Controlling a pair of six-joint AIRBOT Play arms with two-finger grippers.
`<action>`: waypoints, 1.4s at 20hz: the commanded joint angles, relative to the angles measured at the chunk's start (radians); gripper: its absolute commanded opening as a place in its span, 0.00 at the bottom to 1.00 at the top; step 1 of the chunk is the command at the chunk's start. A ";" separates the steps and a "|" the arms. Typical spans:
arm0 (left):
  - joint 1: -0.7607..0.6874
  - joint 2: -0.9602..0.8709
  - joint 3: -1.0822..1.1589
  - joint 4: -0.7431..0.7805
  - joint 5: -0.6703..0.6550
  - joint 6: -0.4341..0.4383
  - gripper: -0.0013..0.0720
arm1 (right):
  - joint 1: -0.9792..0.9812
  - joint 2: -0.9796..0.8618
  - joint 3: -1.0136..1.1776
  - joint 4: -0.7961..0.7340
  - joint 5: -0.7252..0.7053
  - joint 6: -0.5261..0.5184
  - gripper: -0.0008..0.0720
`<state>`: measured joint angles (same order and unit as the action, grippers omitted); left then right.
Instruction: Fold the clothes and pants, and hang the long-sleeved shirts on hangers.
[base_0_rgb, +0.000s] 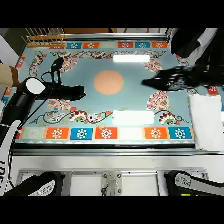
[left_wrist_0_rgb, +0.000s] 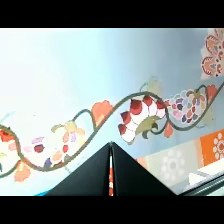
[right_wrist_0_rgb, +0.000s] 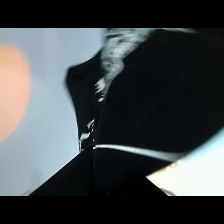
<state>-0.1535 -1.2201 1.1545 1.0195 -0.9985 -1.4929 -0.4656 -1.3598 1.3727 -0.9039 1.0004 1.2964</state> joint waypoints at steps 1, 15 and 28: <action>-0.001 0.000 0.000 0.000 -0.008 0.001 0.03 | -0.227 0.052 0.002 -0.028 0.003 0.018 0.03; -0.001 0.000 0.000 0.000 -0.023 0.001 0.03 | -0.343 0.301 -0.100 -0.461 0.114 0.278 0.03; -0.001 0.000 0.000 0.000 -0.056 0.002 0.03 | -0.345 0.455 -0.504 -0.604 0.187 0.316 0.90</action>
<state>-0.1535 -1.2201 1.1545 1.0195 -1.0515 -1.4918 -0.8097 -0.9154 0.8902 -1.4895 1.1816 1.6093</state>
